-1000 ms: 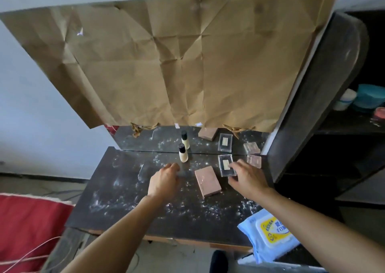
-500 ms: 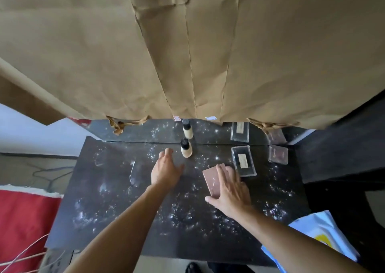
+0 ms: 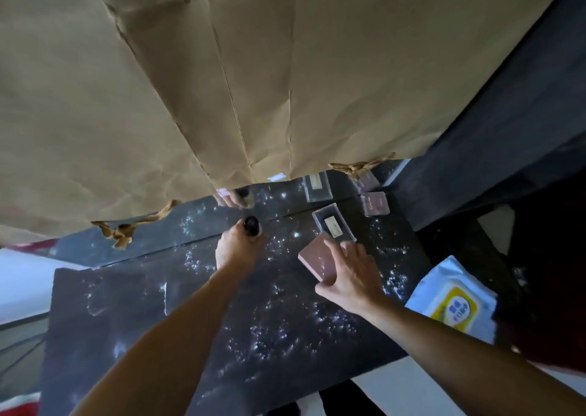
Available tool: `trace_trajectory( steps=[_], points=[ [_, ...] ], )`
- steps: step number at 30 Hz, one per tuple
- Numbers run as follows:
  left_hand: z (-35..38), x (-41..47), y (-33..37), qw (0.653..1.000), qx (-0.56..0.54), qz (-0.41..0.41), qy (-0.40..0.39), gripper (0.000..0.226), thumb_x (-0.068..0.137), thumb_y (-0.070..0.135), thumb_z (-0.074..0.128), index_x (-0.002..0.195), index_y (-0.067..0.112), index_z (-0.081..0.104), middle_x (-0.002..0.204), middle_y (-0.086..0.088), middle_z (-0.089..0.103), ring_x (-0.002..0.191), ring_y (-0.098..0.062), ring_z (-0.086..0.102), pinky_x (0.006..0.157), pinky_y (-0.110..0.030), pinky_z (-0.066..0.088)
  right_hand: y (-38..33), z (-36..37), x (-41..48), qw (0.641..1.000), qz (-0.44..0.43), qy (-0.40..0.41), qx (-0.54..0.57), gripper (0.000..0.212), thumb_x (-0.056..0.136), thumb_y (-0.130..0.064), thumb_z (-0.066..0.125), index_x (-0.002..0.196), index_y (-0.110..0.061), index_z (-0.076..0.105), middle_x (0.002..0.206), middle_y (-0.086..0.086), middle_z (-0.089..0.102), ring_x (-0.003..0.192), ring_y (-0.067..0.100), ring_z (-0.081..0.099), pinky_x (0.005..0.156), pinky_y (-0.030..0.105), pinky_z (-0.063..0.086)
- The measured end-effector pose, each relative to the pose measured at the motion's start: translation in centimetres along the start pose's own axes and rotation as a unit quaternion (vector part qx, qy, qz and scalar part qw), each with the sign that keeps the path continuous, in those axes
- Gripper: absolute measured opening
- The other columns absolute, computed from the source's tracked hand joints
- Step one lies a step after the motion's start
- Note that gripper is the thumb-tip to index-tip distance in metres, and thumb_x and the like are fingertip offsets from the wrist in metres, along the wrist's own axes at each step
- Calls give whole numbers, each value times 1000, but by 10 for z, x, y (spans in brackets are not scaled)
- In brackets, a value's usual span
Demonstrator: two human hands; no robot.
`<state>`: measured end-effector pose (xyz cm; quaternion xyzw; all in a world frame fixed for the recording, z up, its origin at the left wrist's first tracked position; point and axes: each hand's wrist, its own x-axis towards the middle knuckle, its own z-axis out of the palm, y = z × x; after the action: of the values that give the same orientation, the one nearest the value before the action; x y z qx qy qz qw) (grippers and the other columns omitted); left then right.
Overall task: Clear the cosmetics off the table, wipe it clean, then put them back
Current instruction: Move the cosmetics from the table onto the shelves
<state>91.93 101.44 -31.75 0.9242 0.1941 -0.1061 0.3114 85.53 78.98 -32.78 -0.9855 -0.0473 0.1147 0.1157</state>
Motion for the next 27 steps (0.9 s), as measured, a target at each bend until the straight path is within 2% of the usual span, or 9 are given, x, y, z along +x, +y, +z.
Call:
trace_trajectory(
  steps=[3, 5, 11, 13, 18, 21, 27],
  points=[
    [-13, -21, 10, 997, 22, 74, -8, 24, 83, 39, 59, 91, 17, 59, 75, -3, 61, 72, -27, 58, 65, -32, 47, 4, -20, -16, 999, 16, 33, 13, 87, 59, -58, 60, 138, -30, 34, 122, 2, 46, 114, 23, 42, 87, 37, 46],
    [-20, -35, 20, 991, 27, 126, -17, 19, 84, 38, 58, 85, 19, 56, 70, -2, 60, 68, -26, 58, 62, -31, 45, 9, -34, -28, 997, 36, 61, 21, 85, 58, -56, 59, 136, -32, 35, 119, 0, 47, 112, 23, 44, 84, 37, 48],
    [-26, -77, 82, 975, 23, 217, -39, 19, 78, 36, 59, 71, 20, 51, 65, -2, 59, 66, -28, 59, 58, -30, 45, 54, -74, -66, 982, 106, 153, 29, 81, 51, -52, 52, 128, -27, 48, 102, 2, 55, 96, 29, 52, 72, 36, 51],
    [-23, -96, 114, 970, 27, 237, -41, 20, 76, 34, 58, 68, 18, 49, 63, -2, 57, 66, -28, 58, 56, -29, 41, 78, -91, -81, 979, 130, 158, 20, 80, 51, -50, 55, 127, -29, 47, 102, 1, 54, 96, 29, 51, 73, 37, 50],
    [2, -150, 194, 946, 20, 321, -38, 24, 79, 31, 54, 62, 20, 41, 54, 1, 50, 59, -29, 54, 50, -31, 35, 157, -133, -122, 973, 174, 153, 3, 85, 54, -58, 52, 134, -29, 44, 114, 1, 51, 111, 26, 47, 84, 37, 48],
    [23, -185, 242, 936, 3, 350, -26, 21, 76, 32, 55, 64, 20, 42, 57, -1, 52, 61, -29, 53, 53, -31, 38, 209, -155, -146, 970, 189, 152, 15, 84, 57, -57, 56, 135, -31, 40, 118, 0, 50, 117, 24, 42, 88, 36, 47],
    [57, -242, 340, 923, -45, 383, 4, 20, 82, 37, 58, 78, 21, 45, 64, -3, 58, 67, -30, 59, 58, -31, 43, 298, -201, -179, 978, 137, 157, -24, 79, 63, -58, 60, 133, -31, 38, 116, -1, 50, 112, 22, 42, 86, 33, 42]
  ],
)
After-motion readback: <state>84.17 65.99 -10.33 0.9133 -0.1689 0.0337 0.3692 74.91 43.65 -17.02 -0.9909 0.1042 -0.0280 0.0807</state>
